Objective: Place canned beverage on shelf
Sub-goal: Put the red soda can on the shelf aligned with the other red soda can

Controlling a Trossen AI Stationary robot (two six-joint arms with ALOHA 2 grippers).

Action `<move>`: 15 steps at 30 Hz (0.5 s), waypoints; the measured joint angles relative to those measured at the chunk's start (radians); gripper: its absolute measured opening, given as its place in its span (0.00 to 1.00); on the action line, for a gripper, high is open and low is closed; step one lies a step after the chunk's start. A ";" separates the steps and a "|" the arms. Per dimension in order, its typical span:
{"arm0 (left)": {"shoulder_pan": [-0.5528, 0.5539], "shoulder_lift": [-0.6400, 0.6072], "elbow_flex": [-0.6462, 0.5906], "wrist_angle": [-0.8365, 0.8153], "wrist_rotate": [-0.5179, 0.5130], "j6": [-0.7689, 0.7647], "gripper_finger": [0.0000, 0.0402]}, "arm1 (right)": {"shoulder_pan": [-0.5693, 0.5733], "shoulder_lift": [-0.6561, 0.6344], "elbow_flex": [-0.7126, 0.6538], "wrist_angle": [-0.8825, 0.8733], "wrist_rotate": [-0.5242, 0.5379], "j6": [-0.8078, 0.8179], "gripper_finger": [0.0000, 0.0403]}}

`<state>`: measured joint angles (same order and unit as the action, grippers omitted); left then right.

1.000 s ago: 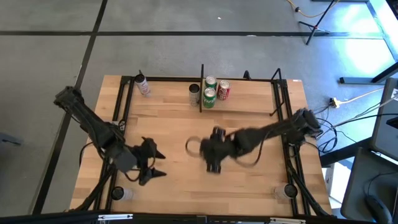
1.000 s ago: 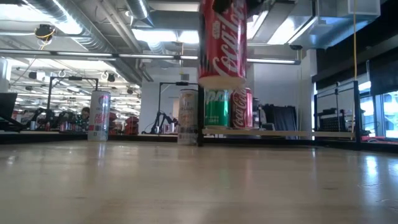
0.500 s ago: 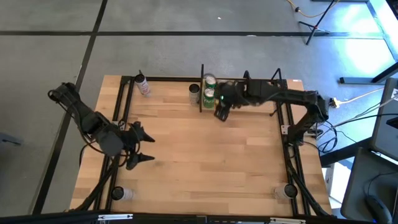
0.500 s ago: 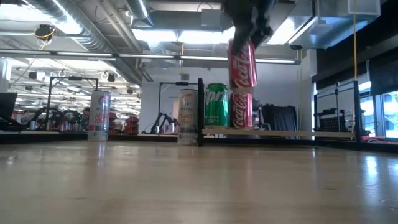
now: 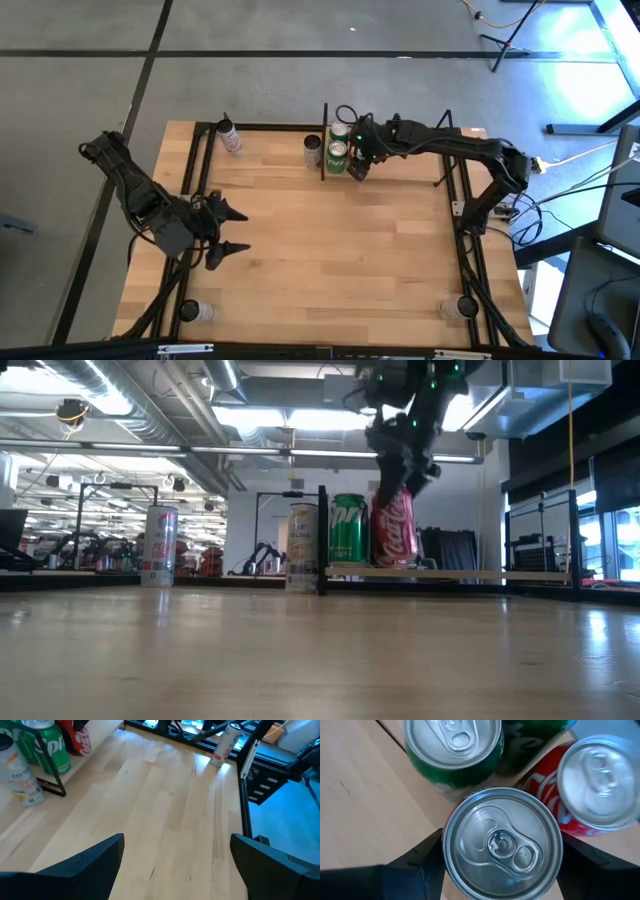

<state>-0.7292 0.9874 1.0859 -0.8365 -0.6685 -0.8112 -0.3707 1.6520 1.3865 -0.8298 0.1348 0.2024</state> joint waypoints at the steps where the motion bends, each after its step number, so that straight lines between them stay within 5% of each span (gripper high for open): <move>1: 0.000 0.000 0.000 0.002 -0.003 0.000 0.89 | -0.007 0.000 -0.016 0.022 -0.014 -0.001 0.66; 15: 0.000 0.000 0.000 0.007 -0.006 0.001 0.89 | -0.025 0.000 -0.056 0.092 -0.019 -0.055 0.66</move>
<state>-0.7292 0.9871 1.0859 -0.8292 -0.6749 -0.8101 -0.3956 1.6521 1.3301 -0.7383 0.1153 0.1471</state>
